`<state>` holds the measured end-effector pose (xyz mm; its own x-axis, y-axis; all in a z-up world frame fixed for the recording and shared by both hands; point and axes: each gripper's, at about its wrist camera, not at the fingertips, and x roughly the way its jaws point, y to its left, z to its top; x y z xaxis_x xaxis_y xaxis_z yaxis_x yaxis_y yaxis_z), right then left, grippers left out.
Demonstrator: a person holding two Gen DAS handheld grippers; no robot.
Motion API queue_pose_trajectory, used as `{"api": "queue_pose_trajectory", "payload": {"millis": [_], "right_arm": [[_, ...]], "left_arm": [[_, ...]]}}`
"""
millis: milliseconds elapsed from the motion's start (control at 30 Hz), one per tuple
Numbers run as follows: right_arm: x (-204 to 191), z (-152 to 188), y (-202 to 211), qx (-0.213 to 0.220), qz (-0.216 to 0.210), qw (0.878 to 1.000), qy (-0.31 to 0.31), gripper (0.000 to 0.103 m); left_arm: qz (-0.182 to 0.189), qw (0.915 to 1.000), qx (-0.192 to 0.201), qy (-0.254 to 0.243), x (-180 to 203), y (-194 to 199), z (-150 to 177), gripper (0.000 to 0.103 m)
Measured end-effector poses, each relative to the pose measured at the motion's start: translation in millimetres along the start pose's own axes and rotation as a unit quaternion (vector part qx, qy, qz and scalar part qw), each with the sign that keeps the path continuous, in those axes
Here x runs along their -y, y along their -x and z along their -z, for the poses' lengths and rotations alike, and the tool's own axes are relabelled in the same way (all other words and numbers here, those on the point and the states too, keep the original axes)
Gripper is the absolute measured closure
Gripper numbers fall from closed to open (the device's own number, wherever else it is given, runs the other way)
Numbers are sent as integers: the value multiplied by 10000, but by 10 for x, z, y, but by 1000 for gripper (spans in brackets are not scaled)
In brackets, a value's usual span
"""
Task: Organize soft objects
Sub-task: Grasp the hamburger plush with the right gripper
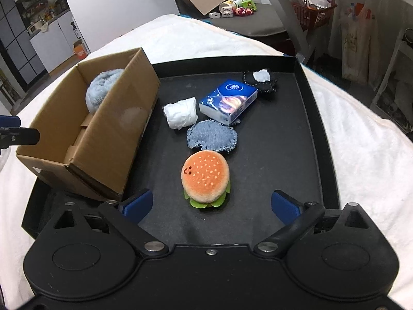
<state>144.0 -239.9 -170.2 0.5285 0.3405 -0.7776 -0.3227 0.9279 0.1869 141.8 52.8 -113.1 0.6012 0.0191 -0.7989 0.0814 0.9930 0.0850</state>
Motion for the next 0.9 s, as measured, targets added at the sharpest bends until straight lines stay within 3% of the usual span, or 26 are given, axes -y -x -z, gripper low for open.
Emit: {"api": "queue_pose_trajectory", "payload": {"millis": [133,433,533,633,767,900], "right_arm": [[-71,41,-91,-23,175,9998,-10,13],[-187,12,-300,18,362,9993,50,19],[-221,-12,-358,23,421,9990,119,30],[-234,-32,-424,-93,549,9983,198,59],[-173,-75,-377,-41,441,9990,78,64],[-170,-113,-296,15,461,9988,164,64]], "left_arm": [[-45,10000,-35,-60,-24,-101,9,23],[-40,9996,-177,208,-180,-326,-9,49],[-13,9996,-165,207,-194,-344,8,57],[8,9995,-181,242,-211,-360,21,68],[-111,9992,-171,342,-254,-359,32,80],[-127,9989,-177,420,-284,-340,33,81]]}}
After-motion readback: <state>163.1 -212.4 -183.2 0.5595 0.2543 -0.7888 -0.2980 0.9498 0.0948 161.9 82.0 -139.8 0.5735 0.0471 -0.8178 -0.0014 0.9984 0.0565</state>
